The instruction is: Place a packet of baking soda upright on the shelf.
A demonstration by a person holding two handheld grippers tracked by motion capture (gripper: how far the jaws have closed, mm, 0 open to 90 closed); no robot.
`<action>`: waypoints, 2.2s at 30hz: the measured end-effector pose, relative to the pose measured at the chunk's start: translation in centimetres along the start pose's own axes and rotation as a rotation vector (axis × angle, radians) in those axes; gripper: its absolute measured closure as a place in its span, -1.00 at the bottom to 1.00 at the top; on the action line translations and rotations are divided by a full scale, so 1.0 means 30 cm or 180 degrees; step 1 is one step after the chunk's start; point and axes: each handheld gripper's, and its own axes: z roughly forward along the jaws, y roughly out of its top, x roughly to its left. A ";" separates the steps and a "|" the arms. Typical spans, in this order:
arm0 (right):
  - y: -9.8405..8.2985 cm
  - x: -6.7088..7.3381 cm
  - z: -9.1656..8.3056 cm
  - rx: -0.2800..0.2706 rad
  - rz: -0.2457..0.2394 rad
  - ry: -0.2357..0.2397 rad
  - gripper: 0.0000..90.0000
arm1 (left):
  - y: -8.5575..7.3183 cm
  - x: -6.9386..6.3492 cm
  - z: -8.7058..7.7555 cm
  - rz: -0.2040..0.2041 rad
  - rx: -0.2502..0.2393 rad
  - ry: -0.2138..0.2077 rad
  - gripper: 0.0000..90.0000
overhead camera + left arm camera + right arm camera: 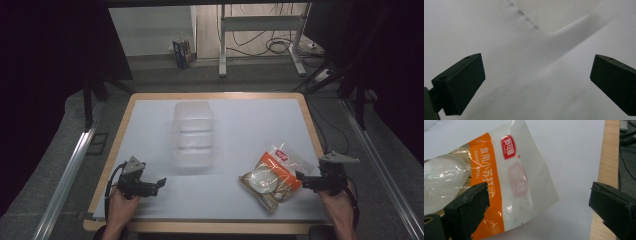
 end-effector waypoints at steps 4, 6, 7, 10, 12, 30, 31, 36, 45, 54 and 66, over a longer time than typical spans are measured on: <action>0.002 -0.004 0.000 -0.0013 -0.0071 0.0025 -0.97 | 0.002 -0.018 0.006 0.0150 0.0041 0.0013 -1.00; 0.004 -0.002 0.003 0.0001 -0.0143 0.0008 -0.96 | 0.003 -0.040 0.010 0.0334 0.0066 0.0014 -1.00; 0.004 -0.002 0.003 0.0001 -0.0143 0.0008 -0.96 | 0.003 -0.040 0.010 0.0334 0.0066 0.0014 -1.00; 0.006 0.013 0.003 0.0049 -0.0245 -0.0161 -0.97 | 0.005 -0.059 0.017 0.0504 0.0109 0.0017 -1.00; 0.005 0.013 0.006 0.0060 -0.0248 -0.0148 -0.98 | 0.005 -0.068 0.021 0.0586 0.0129 0.0023 -1.00; -0.005 0.006 0.031 0.0078 -0.0244 0.0094 -1.00 | 0.005 -0.073 0.023 0.0659 0.0138 0.0020 -1.00; -0.005 0.004 0.032 0.0066 -0.0240 0.0132 -1.00 | 0.005 -0.073 0.024 0.0661 0.0142 0.0015 -1.00; -0.006 0.004 0.039 0.0069 -0.0164 0.0170 -1.00 | 0.005 -0.073 0.024 0.0664 0.0143 0.0012 -1.00; 0.002 0.002 0.051 0.0138 -0.0161 0.0190 -1.00 | 0.005 -0.074 0.025 0.0668 0.0147 0.0010 -1.00; 0.026 0.007 0.059 0.0143 -0.0256 0.0205 -1.00 | 0.004 -0.075 0.026 0.0680 0.0154 0.0017 -1.00; 0.058 0.007 0.088 0.0226 -0.0170 0.0408 -0.99 | 0.004 -0.079 0.029 0.0713 0.0179 0.0021 -1.00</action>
